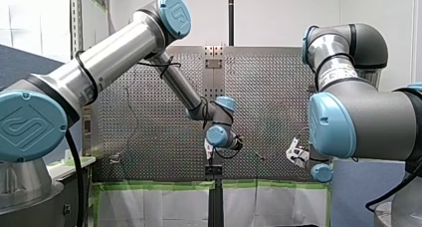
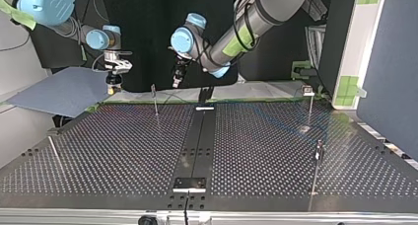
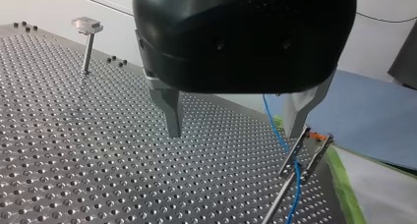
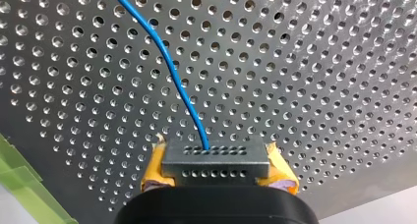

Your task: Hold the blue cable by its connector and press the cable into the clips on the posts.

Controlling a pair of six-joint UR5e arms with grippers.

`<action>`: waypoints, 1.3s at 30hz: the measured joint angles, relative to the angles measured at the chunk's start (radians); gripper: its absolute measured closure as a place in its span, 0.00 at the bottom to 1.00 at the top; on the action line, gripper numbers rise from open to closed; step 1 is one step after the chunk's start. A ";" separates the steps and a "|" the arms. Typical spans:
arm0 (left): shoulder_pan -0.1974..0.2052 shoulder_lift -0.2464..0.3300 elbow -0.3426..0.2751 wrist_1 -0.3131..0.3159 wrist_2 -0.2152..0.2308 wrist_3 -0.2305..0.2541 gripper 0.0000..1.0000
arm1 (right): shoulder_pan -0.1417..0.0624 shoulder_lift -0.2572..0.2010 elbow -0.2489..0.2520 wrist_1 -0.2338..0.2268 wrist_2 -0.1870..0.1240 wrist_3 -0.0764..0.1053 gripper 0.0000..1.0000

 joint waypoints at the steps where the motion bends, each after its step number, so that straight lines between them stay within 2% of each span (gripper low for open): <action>1: 0.000 0.007 -0.007 -0.004 -0.001 0.000 0.02 | 0.000 0.000 0.000 0.000 0.000 0.003 1.00; 20: -0.004 0.169 -0.169 -0.008 -0.002 0.033 0.02 | 0.003 0.004 0.000 0.004 0.011 0.023 1.00; 29: 0.006 0.238 -0.238 0.053 0.044 -0.010 0.02 | 0.006 0.005 0.000 0.002 0.012 0.027 1.00; 39: 0.010 0.318 -0.318 0.097 0.047 -0.028 0.02 | 0.010 0.006 0.000 -0.002 0.012 0.035 1.00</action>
